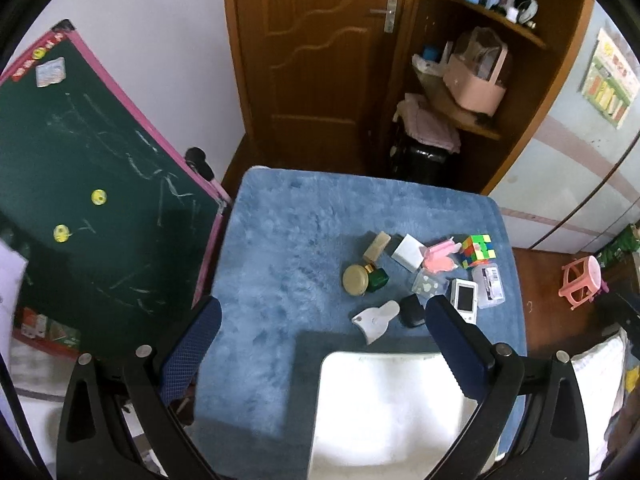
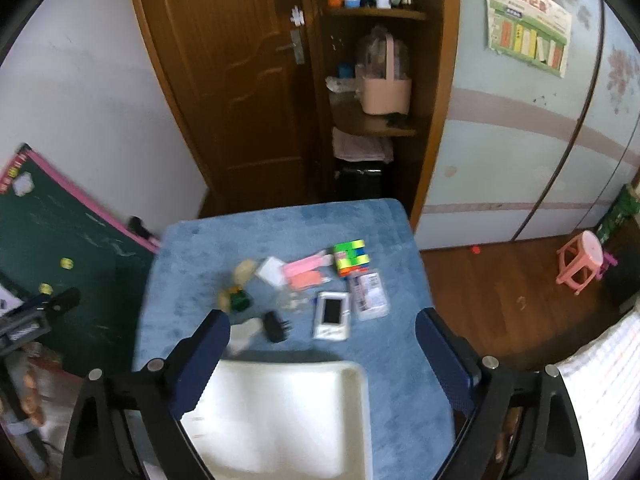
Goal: Organize rigid objects
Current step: 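Reach the left tool to the gold compact while the right tool reaches the clear box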
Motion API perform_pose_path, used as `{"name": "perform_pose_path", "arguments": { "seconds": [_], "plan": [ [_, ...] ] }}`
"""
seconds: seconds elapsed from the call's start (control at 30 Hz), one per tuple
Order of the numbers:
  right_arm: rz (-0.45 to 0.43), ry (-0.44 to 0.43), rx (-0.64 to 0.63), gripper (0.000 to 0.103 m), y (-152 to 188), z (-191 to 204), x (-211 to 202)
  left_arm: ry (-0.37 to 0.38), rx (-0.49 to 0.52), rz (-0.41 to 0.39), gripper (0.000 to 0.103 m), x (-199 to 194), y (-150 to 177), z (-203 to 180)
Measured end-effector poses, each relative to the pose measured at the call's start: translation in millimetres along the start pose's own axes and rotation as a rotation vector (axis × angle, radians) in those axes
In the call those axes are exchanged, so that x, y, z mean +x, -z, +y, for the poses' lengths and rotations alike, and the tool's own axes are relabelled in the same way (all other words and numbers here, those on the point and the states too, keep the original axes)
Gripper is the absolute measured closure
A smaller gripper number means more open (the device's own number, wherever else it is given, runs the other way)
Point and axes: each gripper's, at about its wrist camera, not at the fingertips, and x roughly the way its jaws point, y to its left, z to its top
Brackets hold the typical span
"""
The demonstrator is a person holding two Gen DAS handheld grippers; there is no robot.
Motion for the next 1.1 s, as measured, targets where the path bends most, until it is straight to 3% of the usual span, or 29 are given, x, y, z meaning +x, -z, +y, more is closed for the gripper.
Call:
{"name": "perform_pose_path", "arguments": {
  "seconds": [0.17,0.33,0.63,0.8,1.1],
  "plan": [
    [0.116,0.018,0.008,0.022,-16.2,-28.8,76.8,-0.045,0.025,0.055,0.001,55.7,-7.1,-20.9],
    [0.226,0.011,0.022,0.022,-18.6,-49.2,155.7,-0.011,0.019,0.183,0.001,124.7,-10.9,-35.0],
    [0.367,-0.001,0.074,0.022,-14.1,-68.0,271.4,-0.055,-0.029,0.332,0.002,225.4,-5.9,-50.6],
    [0.418,-0.004,0.080,0.022,-11.4,-70.4,305.3,-0.050,-0.130,0.409,0.018,262.4,-4.2,-40.4],
    [0.450,-0.026,0.060,0.022,-11.9,-67.1,332.8,-0.036,-0.185,0.438,0.018,279.8,-4.5,-38.5]
  ]
}}
